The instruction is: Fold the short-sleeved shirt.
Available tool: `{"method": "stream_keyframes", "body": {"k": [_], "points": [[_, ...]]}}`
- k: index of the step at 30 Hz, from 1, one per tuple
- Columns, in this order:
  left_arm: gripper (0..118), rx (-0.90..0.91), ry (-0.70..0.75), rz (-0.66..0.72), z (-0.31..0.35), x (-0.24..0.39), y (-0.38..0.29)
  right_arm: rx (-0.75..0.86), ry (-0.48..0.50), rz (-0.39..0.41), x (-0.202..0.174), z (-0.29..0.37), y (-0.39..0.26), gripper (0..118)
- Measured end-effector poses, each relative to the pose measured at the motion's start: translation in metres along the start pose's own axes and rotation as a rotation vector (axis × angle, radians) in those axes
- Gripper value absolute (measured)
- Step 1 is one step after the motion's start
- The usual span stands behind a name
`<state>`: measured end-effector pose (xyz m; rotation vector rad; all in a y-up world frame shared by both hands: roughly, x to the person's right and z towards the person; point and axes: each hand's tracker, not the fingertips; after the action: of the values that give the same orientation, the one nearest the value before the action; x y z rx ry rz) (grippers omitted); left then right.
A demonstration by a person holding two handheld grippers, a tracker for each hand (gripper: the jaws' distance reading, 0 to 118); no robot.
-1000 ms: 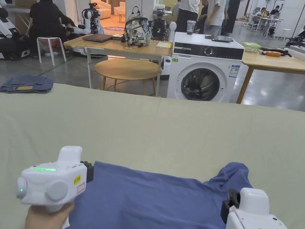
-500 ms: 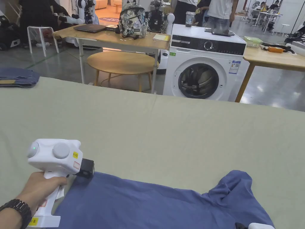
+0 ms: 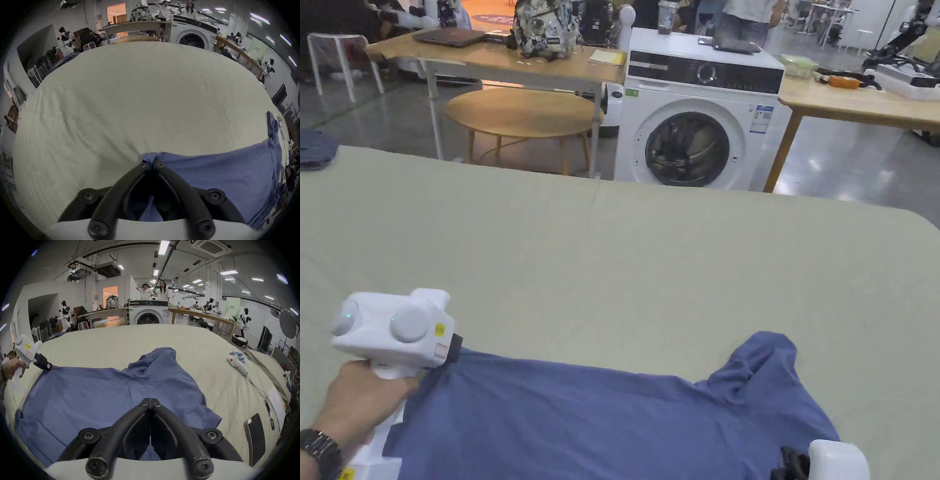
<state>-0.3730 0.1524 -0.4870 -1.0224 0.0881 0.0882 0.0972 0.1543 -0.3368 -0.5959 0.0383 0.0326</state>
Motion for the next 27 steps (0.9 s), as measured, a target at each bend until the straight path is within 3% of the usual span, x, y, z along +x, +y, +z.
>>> {"method": "stream_keyframes", "body": {"k": [4, 8, 9, 11, 12, 13, 17, 22, 24, 26, 27], "points": [[0, 0.050, -0.029, 0.017, 0.021, -0.004, -0.007, -0.059, -0.017, 0.016, 0.019, -0.016, 0.032, 0], [0, 0.090, -0.029, 0.007, 0.039, -0.005, -0.016, -0.134, -0.021, -0.032, 0.048, -0.051, 0.072, 0], [0, 0.091, -0.028, 0.007, 0.043, -0.005, -0.018, -0.156, -0.030, -0.026, 0.058, -0.064, 0.080, 5], [0, 0.101, -0.032, 0.012, 0.046, -0.009, -0.019, -0.233, -0.009, -0.031, 0.074, -0.089, 0.097, 42], [0, 0.103, -0.032, 0.014, 0.048, -0.010, -0.020, -0.243, -0.019, -0.023, 0.079, -0.101, 0.102, 56], [0, 0.105, -0.032, 0.017, 0.050, -0.012, -0.021, -0.284, -0.006, -0.024, 0.088, -0.114, 0.107, 64], [0, 0.106, -0.035, 0.029, 0.051, -0.016, -0.022, -0.431, 0.013, -0.053, 0.105, -0.153, 0.106, 69], [0, 0.105, -0.041, 0.045, 0.051, -0.018, -0.023, -0.569, 0.033, -0.040, 0.106, -0.175, 0.085, 67], [0, 0.107, -0.041, 0.042, 0.052, -0.019, -0.023, -0.532, 0.008, -0.034, 0.102, -0.172, 0.084, 61], [0, 0.106, -0.039, 0.038, 0.053, -0.017, -0.024, -0.524, 0.003, -0.029, 0.091, -0.162, 0.085, 41], [0, 0.107, -0.037, 0.035, 0.054, -0.017, -0.025, -0.517, 0.028, -0.028, 0.087, -0.161, 0.085, 20]]}}
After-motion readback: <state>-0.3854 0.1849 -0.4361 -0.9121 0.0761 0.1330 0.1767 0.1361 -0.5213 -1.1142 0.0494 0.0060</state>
